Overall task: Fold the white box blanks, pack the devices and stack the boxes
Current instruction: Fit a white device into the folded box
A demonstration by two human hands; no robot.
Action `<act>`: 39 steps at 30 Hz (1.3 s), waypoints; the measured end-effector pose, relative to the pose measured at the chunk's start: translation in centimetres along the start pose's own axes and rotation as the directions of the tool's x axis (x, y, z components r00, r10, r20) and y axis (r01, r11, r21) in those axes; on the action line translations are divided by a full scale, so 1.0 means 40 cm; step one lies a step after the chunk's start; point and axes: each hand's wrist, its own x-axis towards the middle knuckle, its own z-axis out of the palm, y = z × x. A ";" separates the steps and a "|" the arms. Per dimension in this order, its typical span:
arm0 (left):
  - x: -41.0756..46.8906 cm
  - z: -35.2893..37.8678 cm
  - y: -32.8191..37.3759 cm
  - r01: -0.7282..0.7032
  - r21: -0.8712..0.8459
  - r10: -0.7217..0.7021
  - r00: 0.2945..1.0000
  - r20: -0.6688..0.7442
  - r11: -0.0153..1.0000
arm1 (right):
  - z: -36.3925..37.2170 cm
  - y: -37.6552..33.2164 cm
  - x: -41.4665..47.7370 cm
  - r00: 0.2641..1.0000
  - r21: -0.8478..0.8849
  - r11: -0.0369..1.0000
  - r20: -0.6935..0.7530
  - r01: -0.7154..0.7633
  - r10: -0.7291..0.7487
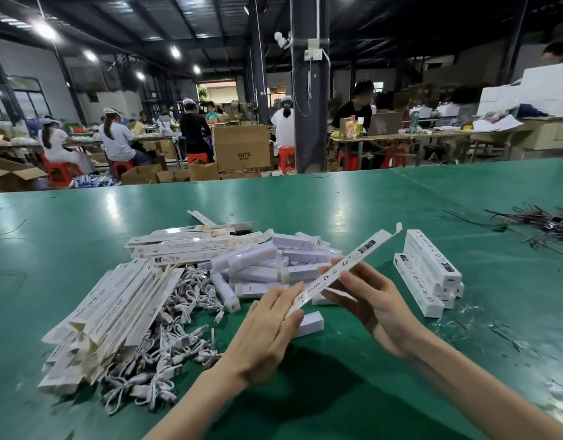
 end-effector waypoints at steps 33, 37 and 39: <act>-0.030 0.039 0.086 0.258 -0.556 -0.186 0.965 0.183 0.790 | 0.021 -0.029 -0.017 0.998 -0.205 0.978 -0.036 0.046 -0.055; -0.019 0.030 0.065 0.250 -0.469 -0.233 0.968 0.095 0.847 | 0.023 -0.070 -0.022 0.976 -0.292 0.934 0.006 0.209 -0.216; -0.015 0.023 0.044 0.273 -0.421 -0.267 0.961 0.075 0.865 | 0.019 -0.074 -0.020 0.977 -0.254 0.945 0.011 0.208 -0.212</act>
